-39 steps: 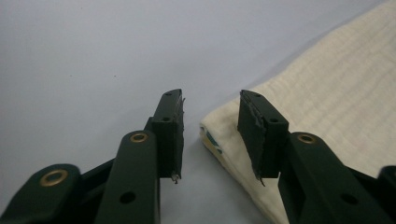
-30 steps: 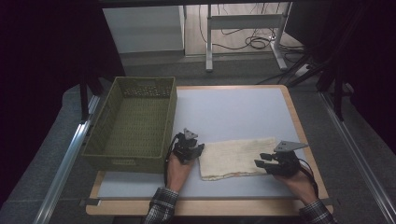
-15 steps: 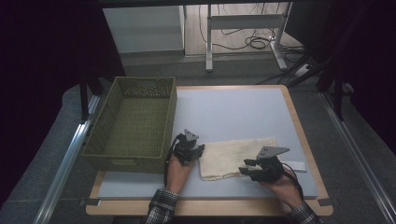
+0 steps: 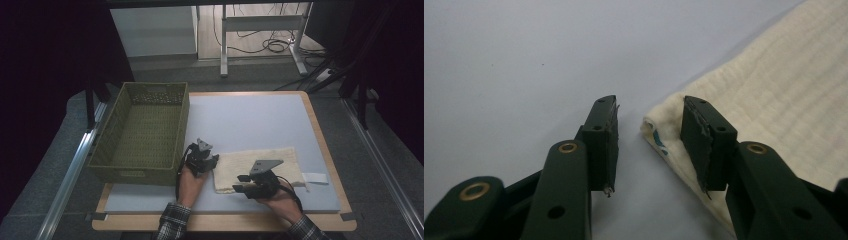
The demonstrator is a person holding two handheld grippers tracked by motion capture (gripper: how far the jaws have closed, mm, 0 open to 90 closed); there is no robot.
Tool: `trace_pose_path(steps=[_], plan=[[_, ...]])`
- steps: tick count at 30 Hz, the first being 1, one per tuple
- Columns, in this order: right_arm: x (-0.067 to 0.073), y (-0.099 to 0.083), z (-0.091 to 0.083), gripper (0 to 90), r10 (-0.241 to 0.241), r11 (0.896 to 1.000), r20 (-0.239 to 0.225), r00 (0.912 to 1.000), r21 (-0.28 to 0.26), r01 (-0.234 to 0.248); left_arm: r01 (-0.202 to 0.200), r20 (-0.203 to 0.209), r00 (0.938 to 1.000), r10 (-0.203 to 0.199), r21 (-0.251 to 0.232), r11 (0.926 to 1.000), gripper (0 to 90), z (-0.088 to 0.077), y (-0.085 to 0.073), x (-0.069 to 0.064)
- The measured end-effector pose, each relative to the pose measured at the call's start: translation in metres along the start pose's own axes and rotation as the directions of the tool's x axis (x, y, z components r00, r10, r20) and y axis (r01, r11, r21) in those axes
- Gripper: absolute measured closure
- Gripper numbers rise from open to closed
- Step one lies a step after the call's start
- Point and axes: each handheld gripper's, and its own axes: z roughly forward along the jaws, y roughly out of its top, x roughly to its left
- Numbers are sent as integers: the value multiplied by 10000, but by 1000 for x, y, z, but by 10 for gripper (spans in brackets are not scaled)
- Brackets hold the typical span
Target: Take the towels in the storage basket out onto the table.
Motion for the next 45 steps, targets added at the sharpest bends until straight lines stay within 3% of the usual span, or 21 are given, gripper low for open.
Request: trace_pose_path(steps=[7, 11, 13, 14, 15, 17, 18, 21, 23, 24, 27, 30, 34, 45], plan=[[21, 17, 28, 564, -554, 9983, -447, 9975, 143, 561, 16, 7, 10000, -16, -8, 10000, 584, 0, 0, 0], [29, 20, 43, 563, -956, 9944, -363, 9948, 416, 971, 5, 6, 10000, -5, 0, 10000, 584, 0, 0, 0], [32, 18, 52, 567, -1283, 9887, -25, 9917, 778, 1281, -35, -26, 10000, 35, -4, 10000, 585, 0, 0, 0], [32, 18, 52, 567, -1283, 9887, -25, 9917, 778, 1281, -35, -26, 10000, 35, -4, 10000, 585, 0, 0, 0], [34, 16, 52, 607, -1479, 9871, 403, 9882, 679, 1449, -24, -15, 10000, 24, 7, 10000, 584, 0, 0, 0], [33, 15, 51, 766, -1418, 9881, 607, 9880, 681, 1376, -38, -31, 10000, 38, 7, 10000, 585, 0, 0, 0], [32, 16, 51, 802, -1342, 9891, 696, 9885, 697, 1294, -38, -31, 10000, 38, 7, 10000, 585, 0, 0, 0], [30, 16, 50, 850, -1161, 9912, 683, 9909, 721, 1112, -99, 32, 9999, 99, 10, 10000, 609, 0, 0, -1], [29, 16, 50, 853, -1116, 9918, 662, 9915, 704, 1069, -164, 93, 9998, 164, -15, 9999, 630, 0, 0, -1], [28, 15, 49, 859, -1033, 9930, 596, 9929, 639, 995, -399, 243, 9989, 399, -6, 9992, 743, 0, 0, -4], [28, 15, 48, 862, -974, 9939, 524, 9939, 573, 944, -326, 326, 9989, 325, -1, 9995, 845, 0, 1, -6], [29, 15, 47, 862, -1015, 9937, 513, 9935, 535, 987, -118, 384, 9992, 119, -24, 9999, 855, 0, 1, -6], [30, 16, 38, 861, -950, 9953, 517, 9941, 227, 939, -161, 454, 9988, 165, -104, 9998, 858, -2, 5, -7], [21, 17, 2, 860, -564, 9973, 713, 9959, -438, 596, -758, 704, 9941, 820, -856, 9934, 856, -11, 36, -27]])
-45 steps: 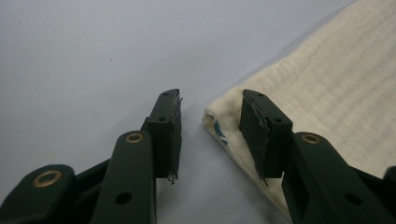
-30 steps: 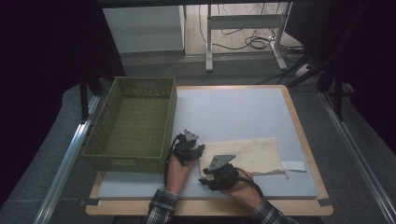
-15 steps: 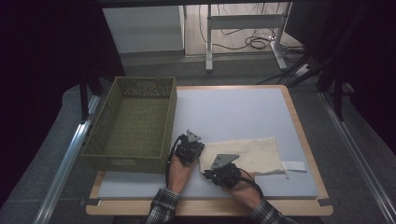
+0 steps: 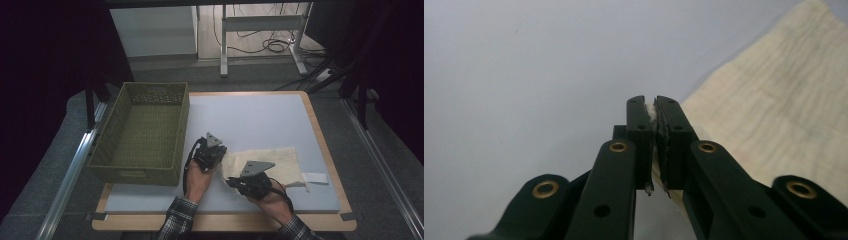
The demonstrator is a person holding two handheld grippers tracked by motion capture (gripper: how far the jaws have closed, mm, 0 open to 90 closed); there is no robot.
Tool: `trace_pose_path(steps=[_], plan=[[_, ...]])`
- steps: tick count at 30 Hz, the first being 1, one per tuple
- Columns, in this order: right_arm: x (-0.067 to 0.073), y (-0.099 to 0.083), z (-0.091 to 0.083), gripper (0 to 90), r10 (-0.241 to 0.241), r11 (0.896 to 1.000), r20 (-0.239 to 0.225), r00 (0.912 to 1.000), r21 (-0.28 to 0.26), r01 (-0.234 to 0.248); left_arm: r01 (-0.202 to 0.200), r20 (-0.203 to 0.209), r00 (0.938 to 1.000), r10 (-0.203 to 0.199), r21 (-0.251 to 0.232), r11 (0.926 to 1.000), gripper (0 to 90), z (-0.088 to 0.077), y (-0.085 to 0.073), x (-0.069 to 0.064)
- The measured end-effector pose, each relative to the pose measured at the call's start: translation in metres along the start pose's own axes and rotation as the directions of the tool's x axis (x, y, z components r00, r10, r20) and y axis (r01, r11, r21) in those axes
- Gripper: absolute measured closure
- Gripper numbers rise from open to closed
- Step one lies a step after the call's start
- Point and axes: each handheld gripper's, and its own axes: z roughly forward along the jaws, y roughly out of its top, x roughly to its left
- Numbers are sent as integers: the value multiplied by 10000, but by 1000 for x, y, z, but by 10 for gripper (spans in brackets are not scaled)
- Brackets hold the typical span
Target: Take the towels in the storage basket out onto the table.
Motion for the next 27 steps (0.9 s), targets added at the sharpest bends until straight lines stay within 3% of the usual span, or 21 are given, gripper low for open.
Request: trace_pose_path(steps=[9, 12, 20, 27], plan=[[-12, -11, -26, 859, 228, 9994, 464, 9987, -266, -215, -625, 423, 9971, 632, -172, 9979, 854, 13, 23, -19], [-19, -20, -38, 859, 536, 9980, 655, 9964, -380, -512, -806, 586, 9949, 817, -207, 9965, 853, 21, 30, -28], [-34, -39, -63, 859, 1039, 9937, 1157, 9878, -534, -983, -1172, 927, 9885, 1195, -293, 9927, 851, 38, 45, -46], [-46, -56, -86, 859, 1404, 9891, 1644, 9764, -670, -1310, -1662, 1177, 9785, 1696, -381, 9854, 850, 56, 61, -68]])
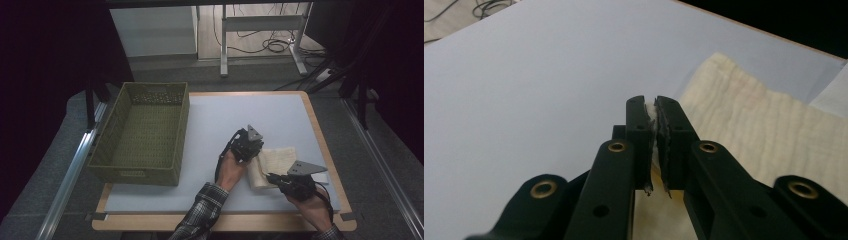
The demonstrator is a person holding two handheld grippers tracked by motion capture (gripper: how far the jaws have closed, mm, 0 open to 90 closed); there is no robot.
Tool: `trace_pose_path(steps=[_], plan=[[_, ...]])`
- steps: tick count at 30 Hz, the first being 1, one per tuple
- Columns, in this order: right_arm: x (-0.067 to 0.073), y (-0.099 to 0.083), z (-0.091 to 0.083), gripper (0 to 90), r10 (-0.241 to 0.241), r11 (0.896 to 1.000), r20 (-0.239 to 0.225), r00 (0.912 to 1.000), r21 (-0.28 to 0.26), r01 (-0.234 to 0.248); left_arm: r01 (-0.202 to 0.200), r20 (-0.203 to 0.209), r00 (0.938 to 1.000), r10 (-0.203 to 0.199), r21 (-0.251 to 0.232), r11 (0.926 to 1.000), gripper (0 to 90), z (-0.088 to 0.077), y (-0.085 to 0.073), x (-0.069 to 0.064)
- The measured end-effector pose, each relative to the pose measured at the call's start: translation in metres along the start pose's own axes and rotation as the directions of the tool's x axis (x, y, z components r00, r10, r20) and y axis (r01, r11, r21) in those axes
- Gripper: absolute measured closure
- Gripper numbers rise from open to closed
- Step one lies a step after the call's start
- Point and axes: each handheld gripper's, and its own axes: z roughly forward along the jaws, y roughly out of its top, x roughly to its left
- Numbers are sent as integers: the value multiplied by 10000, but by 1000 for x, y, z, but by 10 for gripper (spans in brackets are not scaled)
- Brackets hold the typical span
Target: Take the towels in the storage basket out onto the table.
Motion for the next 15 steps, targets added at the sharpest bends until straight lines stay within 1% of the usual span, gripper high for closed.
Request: trace_pose_path(steps=[1, 3, 5, 6, 7, 8, 9, 10, 12, 14, 15], plan=[[0, 0, 0, 859, 0, 10000, 0, 10000, 0, 0, -60, 23, 10000, 60, 7, 10000, 850, 3, 2, -2], [-6, -4, -6, 859, 125, 9999, 151, 9998, 21, -126, -218, 122, 9997, 217, 100, 9997, 850, 11, 8, -8], [-10, -8, -10, 859, 219, 9998, 269, 9994, 27, -220, -270, 182, 9995, 268, 95, 9996, 850, 17, 12, -12], [-10, -8, -10, 859, 219, 9998, 269, 9994, 27, -220, -270, 182, 9995, 268, 95, 9996, 850, 17, 12, -12], [-14, -11, -14, 858, 330, 9994, 387, 9987, 20, -331, -371, 270, 9990, 367, 148, 9992, 849, 23, 16, -15], [-14, -11, -14, 858, 330, 9994, 387, 9987, 20, -331, -371, 270, 9990, 367, 148, 9992, 849, 23, 16, -15], [-18, -14, -18, 858, 398, 9992, 471, 9981, 20, -399, -455, 321, 9985, 449, 172, 9988, 849, 27, 18, -17], [-18, -14, -18, 858, 398, 9992, 471, 9981, 20, -399, -484, 356, 9982, 478, 172, 9987, 849, 29, 19, -18], [-23, -18, -24, 858, 574, 9983, 616, 9964, 14, -576, -555, 429, 9976, 545, 208, 9982, 848, 36, 23, -22], [-24, -19, -25, 858, 627, 9980, 642, 9960, 13, -629, -610, 500, 9970, 598, 227, 9979, 848, 41, 26, -25], [-27, -21, -28, 858, 636, 9980, 746, 9952, 12, -638, -672, 542, 9964, 656, 287, 9973, 848, 45, 28, -27]])
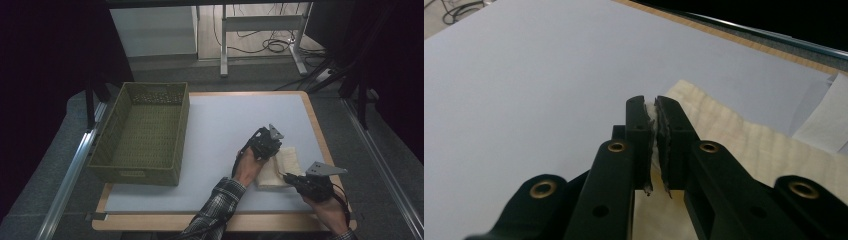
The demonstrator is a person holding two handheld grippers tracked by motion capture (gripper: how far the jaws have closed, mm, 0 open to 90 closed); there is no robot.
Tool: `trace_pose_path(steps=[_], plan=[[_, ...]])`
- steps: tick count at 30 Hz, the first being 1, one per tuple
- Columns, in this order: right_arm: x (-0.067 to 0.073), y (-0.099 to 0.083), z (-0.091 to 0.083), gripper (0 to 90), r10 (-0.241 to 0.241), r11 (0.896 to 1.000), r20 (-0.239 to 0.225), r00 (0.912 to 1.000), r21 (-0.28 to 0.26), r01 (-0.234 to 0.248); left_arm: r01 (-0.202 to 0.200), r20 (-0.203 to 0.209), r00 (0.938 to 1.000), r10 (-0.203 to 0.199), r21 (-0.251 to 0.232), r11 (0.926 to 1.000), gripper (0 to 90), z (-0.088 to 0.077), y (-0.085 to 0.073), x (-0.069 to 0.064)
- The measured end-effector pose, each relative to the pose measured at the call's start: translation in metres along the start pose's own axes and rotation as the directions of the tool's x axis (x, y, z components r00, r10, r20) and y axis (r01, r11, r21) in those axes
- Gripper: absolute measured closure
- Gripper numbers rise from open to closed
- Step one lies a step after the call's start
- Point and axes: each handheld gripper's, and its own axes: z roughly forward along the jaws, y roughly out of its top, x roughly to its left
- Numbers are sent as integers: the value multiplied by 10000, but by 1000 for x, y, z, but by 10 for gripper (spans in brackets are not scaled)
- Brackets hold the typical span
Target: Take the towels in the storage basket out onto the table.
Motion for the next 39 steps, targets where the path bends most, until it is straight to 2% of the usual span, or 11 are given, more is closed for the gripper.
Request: trace_pose_path(steps=[8, 12, 16, 24, 28, 30, 32, 35, 36, 39], plan=[[-8, -8, -6, 855, 277, 9996, 210, 9994, -16, -277, -237, 114, 9997, 235, 126, 9996, 845, 11, 8, -6], [-10, -10, -8, 855, 359, 9993, 298, 9989, -64, -358, -321, 168, 9993, 321, 15, 9995, 842, 14, 13, -10], [-12, -12, -10, 854, 328, 9995, 478, 9983, -34, -327, -454, 168, 9988, 452, 119, 9989, 838, 19, 18, -14], [-20, -23, -2, 849, 693, 9974, 556, 9960, 183, -704, -389, 71, 9992, 385, 782, 9962, 821, 36, 10, -12], [-21, -23, -2, 847, 711, 9973, 557, 9959, 160, -721, -315, 119, 9995, 306, 811, 9962, 808, 37, 7, -10], [-20, -23, -2, 840, 703, 9973, 561, 9959, 167, -713, -246, 172, 9996, 233, 769, 9967, 772, 36, 7, -9], [-20, -22, -3, 811, 684, 9974, 609, 9958, 168, -695, -122, 121, 9999, 115, 627, 9980, 689, 34, 7, -7], [-20, -20, -6, 728, 654, 9978, 698, 9954, 56, -659, 73, 46, 10000, -75, 445, 9990, 564, 29, 7, -3], [-21, -18, -9, 693, 650, 9979, 815, 9945, -13, -652, 251, 31, 9997, -252, 266, 9993, 514, 25, 7, -1], [-22, -16, -13, 675, 683, 9977, 897, 9936, -38, -682, 450, 3, 9990, -450, 68, 9990, 471, 20, 7, 3]])
